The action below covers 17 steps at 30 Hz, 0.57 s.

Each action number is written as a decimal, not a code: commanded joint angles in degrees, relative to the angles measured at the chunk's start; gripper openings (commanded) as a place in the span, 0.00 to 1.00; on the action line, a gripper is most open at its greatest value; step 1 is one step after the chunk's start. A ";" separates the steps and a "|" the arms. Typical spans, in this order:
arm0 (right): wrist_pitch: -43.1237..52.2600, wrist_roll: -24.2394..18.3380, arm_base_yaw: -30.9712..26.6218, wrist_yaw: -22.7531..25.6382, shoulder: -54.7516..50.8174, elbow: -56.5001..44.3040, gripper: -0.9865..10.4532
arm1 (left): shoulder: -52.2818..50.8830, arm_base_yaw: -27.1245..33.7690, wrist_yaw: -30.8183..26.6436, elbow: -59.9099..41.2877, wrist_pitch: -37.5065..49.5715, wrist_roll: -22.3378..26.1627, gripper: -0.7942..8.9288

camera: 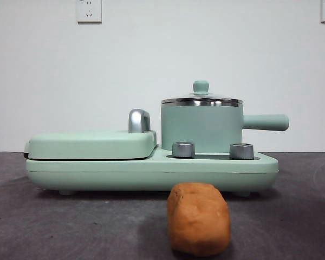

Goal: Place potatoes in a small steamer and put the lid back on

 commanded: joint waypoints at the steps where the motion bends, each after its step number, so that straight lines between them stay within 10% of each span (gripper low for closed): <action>1: 0.33 5.62 0.13 -1.16 -0.04 3.10 0.10 | 0.20 -0.50 1.46 0.94 1.55 -4.37 0.10; 17: -25.73 5.09 0.20 -11.67 13.07 35.91 0.10 | 20.26 -4.09 10.82 29.38 -13.27 -3.65 0.10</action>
